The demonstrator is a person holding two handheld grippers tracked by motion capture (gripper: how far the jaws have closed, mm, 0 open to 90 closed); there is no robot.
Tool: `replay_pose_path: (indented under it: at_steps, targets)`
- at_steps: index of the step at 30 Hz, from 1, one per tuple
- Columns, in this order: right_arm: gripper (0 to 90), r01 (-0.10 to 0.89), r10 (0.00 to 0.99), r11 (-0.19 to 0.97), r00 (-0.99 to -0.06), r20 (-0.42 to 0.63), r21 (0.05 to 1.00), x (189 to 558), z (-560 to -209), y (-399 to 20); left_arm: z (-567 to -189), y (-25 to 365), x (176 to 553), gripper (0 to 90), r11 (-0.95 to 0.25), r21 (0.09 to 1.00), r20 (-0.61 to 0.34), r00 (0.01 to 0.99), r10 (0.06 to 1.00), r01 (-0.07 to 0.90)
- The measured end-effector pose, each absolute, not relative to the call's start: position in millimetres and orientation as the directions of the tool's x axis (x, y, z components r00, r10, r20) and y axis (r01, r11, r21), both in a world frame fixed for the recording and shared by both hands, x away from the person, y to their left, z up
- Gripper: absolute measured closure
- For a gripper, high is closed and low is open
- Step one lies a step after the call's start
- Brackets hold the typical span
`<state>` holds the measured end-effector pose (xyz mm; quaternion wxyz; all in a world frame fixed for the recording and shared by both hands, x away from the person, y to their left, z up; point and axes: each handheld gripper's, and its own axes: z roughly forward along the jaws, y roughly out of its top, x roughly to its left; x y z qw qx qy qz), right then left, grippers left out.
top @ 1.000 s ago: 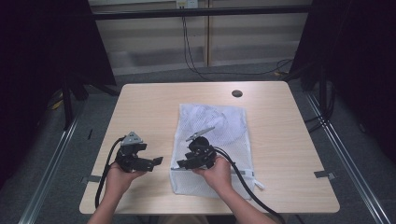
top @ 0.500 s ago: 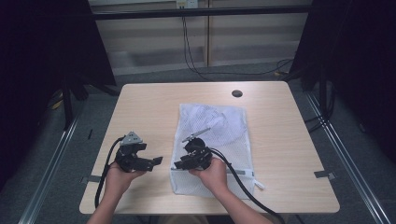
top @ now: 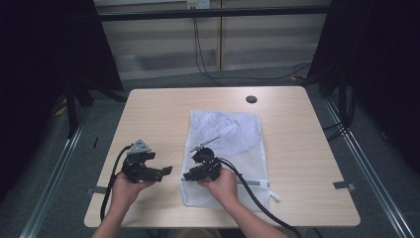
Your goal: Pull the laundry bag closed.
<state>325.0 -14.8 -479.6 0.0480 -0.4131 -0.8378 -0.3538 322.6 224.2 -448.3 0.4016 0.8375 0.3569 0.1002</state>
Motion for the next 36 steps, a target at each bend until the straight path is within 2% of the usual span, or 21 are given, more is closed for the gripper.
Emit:
replay_pose_path:
  at_steps: [14, 21, 30, 36]
  targets:
    - [67.6, 0.754, 0.673, 0.411, -0.630, 0.388, 0.512, 327, -485, -10, -449, 223, 323, 11.4, -0.426, 0.739, -0.115, 0.721, 0.683, 0.522]
    - [71.4, 0.759, 0.651, 0.396, -0.629, 0.425, 0.516, 328, -484, -7, -448, 223, 323, 11.4, -0.425, 0.740, -0.114, 0.720, 0.685, 0.521]
    - [72.7, 0.754, 0.643, 0.387, -0.634, 0.430, 0.532, 327, -477, -4, -448, 224, 323, 11.5, -0.421, 0.741, -0.115, 0.718, 0.687, 0.522]
    - [74.7, 0.763, 0.658, 0.400, -0.625, 0.420, 0.508, 328, -481, 2, -448, 223, 323, 11.7, -0.424, 0.739, -0.114, 0.718, 0.686, 0.523]
